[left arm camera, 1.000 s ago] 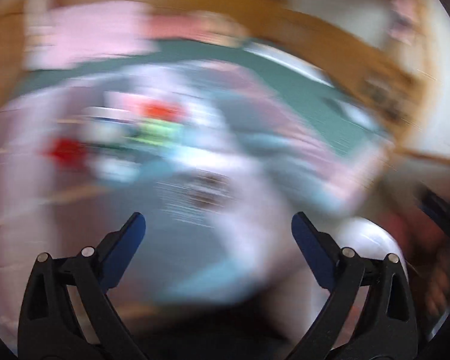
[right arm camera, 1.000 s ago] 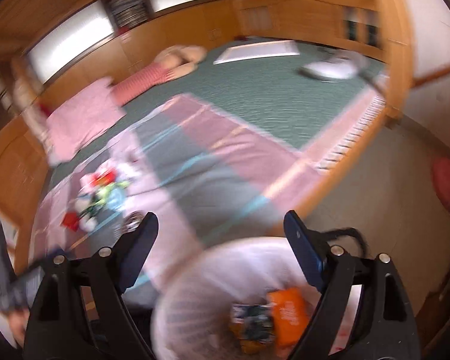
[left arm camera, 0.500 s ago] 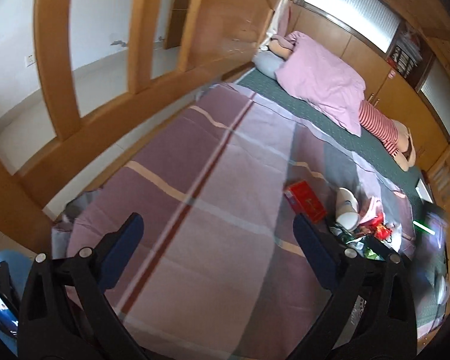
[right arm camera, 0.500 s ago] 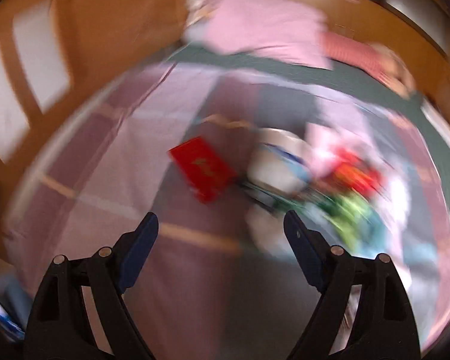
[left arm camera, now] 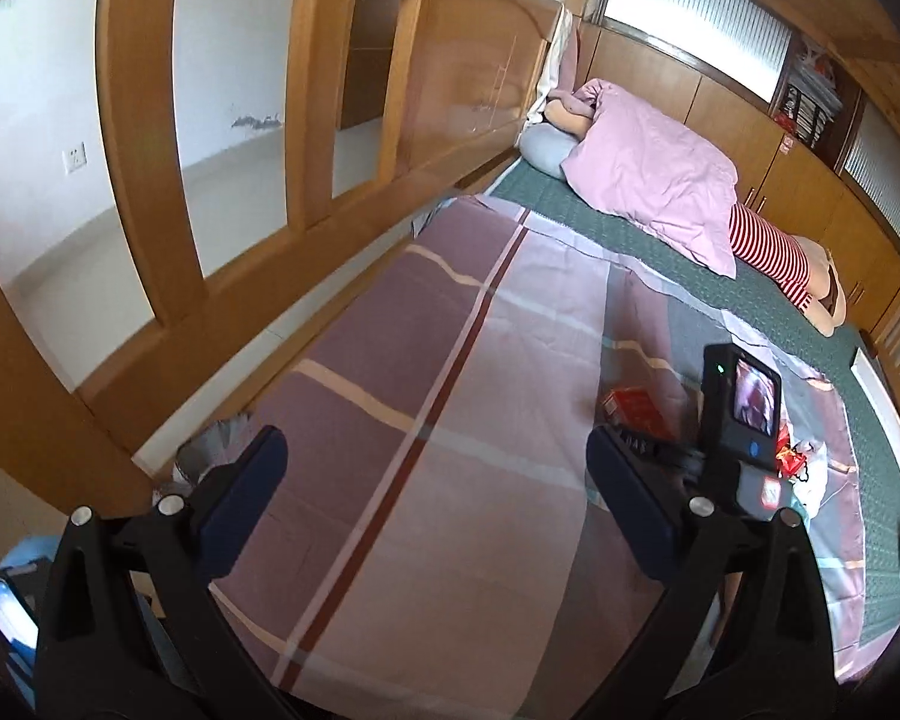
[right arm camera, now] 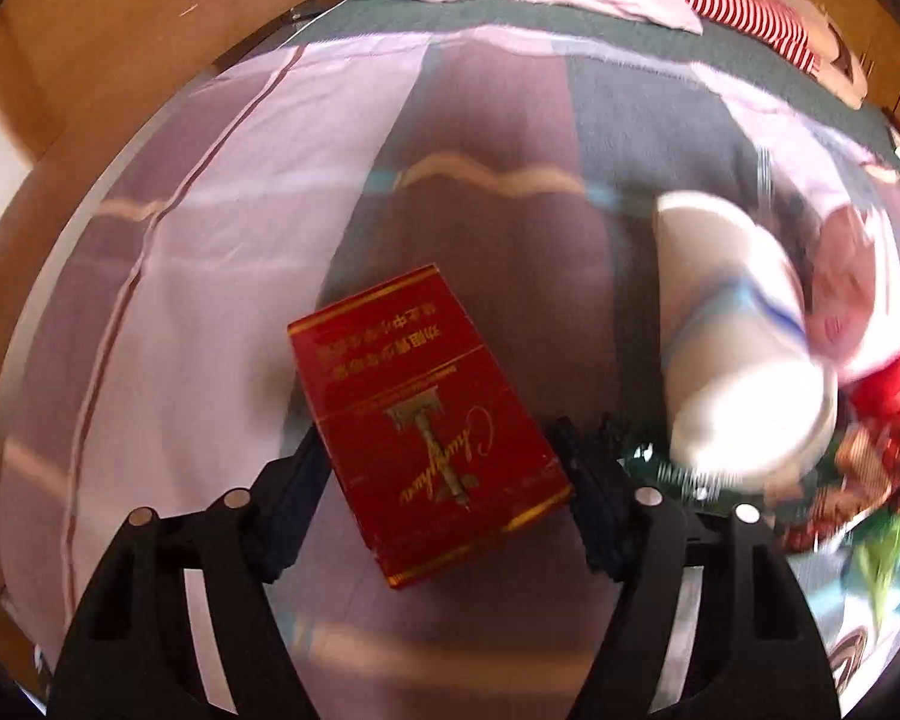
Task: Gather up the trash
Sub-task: 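Move the right gripper to the bed and grasp the crumpled white tissue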
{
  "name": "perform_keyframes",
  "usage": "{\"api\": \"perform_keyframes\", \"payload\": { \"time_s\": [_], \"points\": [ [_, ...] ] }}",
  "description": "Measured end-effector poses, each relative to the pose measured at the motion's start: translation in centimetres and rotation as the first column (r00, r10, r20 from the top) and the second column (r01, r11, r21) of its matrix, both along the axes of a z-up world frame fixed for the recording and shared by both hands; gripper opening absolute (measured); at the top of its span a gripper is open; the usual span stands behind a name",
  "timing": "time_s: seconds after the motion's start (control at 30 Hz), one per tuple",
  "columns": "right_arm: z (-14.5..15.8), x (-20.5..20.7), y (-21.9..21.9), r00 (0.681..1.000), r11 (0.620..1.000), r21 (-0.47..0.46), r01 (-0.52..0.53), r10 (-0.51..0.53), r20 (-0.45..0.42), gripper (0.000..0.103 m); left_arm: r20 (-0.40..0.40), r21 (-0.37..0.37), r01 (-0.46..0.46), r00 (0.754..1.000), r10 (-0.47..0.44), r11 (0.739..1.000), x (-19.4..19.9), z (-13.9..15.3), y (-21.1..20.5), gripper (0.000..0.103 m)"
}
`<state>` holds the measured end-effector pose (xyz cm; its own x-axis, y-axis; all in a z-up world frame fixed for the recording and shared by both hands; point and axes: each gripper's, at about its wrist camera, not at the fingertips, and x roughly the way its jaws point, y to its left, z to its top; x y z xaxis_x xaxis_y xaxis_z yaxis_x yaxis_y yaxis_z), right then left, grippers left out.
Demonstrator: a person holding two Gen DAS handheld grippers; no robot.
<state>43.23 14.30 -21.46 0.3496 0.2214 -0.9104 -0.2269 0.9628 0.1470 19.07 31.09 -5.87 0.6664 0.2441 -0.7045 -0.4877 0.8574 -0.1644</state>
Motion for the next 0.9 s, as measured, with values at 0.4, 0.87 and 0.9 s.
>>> {"api": "perform_keyframes", "payload": {
  "time_s": [0.4, 0.87, 0.9],
  "points": [
    [5.7, -10.6, -4.2, 0.999, 0.960, 0.276, -0.038, 0.040, -0.001, 0.082, -0.071, 0.005, 0.037, 0.997, -0.036, 0.999, 0.9, -1.6, -1.2, 0.099],
    [1.2, -5.7, -8.1, 0.991, 0.985, -0.119, 0.127, -0.120, 0.063, 0.038, -0.207, -0.268, 0.115, 0.963, -0.174, 0.956, 3.1, -7.1, -2.5, 0.099],
    [0.9, -6.2, -8.9, 0.993, 0.987, -0.109, 0.114, -0.110, 0.046, 0.032, -0.215, -0.277, 0.114, 0.960, -0.177, 0.954, 3.2, -7.5, -2.6, 0.099]
  ]
}}
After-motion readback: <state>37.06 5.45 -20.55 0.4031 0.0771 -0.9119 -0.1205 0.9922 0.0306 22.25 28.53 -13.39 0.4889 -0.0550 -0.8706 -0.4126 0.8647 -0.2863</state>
